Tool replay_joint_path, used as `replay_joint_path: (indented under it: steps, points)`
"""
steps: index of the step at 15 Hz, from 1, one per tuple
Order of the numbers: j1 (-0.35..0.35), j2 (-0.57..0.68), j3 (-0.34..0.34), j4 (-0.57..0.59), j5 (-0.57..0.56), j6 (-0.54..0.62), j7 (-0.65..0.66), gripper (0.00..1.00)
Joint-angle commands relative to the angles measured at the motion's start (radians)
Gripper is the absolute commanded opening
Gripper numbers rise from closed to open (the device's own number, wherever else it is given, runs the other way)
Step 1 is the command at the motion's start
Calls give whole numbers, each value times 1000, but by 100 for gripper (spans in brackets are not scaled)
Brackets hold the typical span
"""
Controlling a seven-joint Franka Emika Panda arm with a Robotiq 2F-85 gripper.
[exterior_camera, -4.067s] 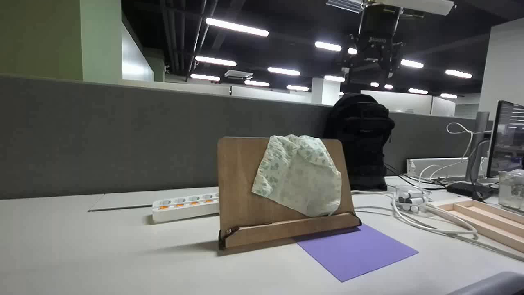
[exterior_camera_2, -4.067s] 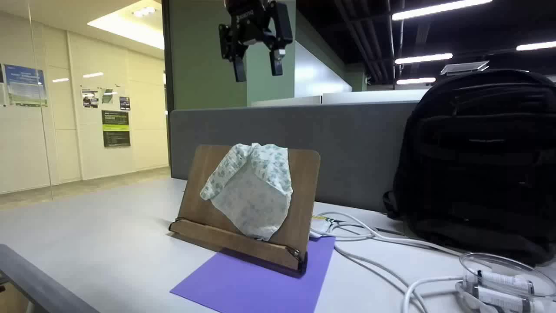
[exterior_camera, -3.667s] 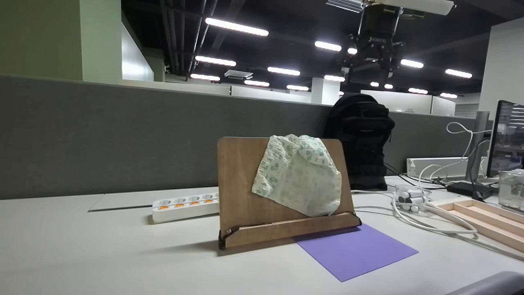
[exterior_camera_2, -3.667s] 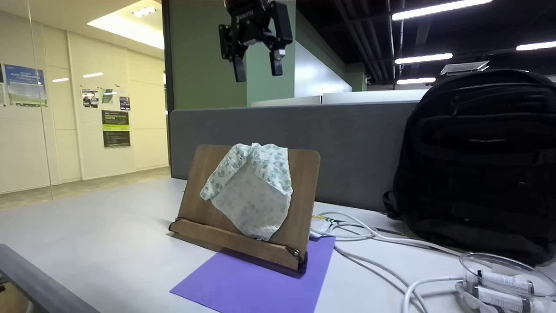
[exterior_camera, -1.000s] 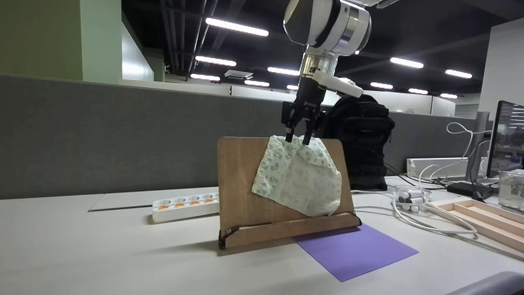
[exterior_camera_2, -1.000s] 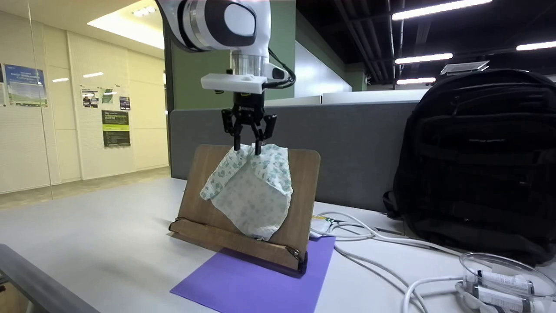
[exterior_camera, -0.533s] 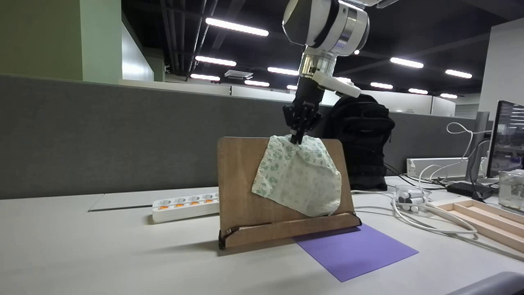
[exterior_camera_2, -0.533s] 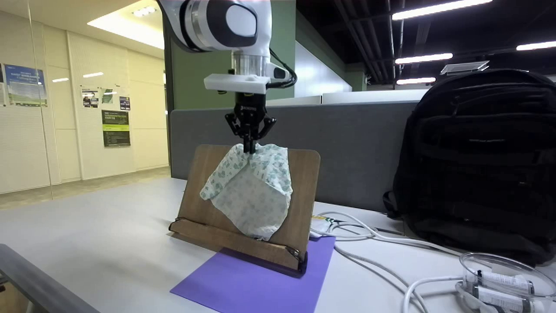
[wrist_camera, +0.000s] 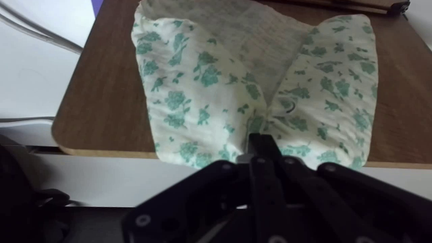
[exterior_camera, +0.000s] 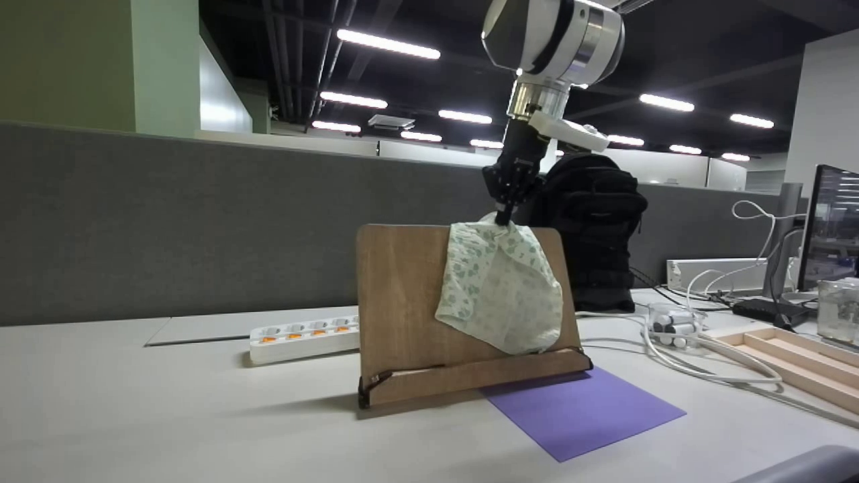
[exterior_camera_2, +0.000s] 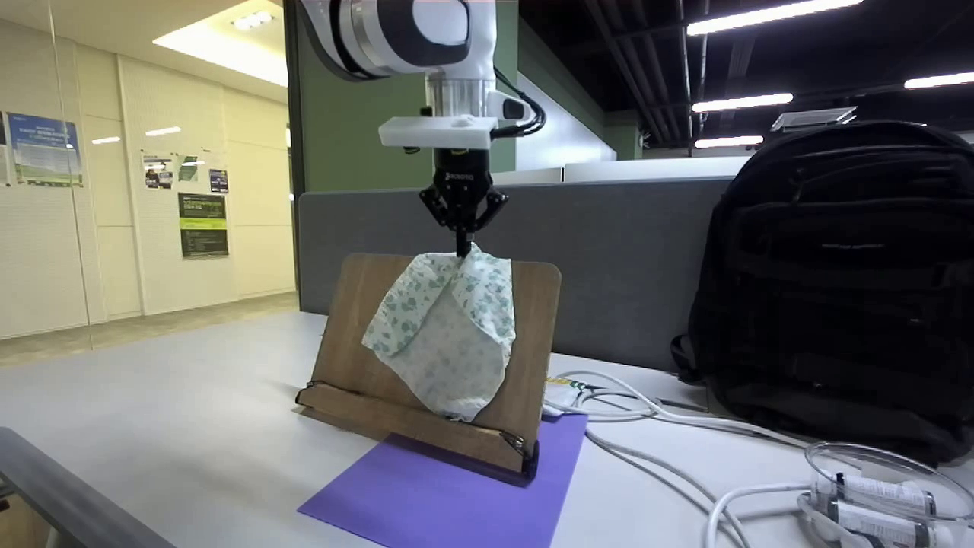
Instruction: Place the cloth on the table
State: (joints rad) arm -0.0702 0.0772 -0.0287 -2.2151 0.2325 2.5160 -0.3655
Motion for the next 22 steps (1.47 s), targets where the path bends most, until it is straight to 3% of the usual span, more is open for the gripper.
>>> replay_joint_path:
  steps: [1,7,13,18,22]
  points:
    - [-5,-68,-15,-25,-53,44,56,0]
    - [-43,-234,-61,-50,-298,183,281,0]
    - [-209,-310,-58,-17,-547,186,565,0]
    - [-322,-297,-38,-55,-754,87,841,0]
    - [-311,-267,-51,-127,-796,18,946,0]
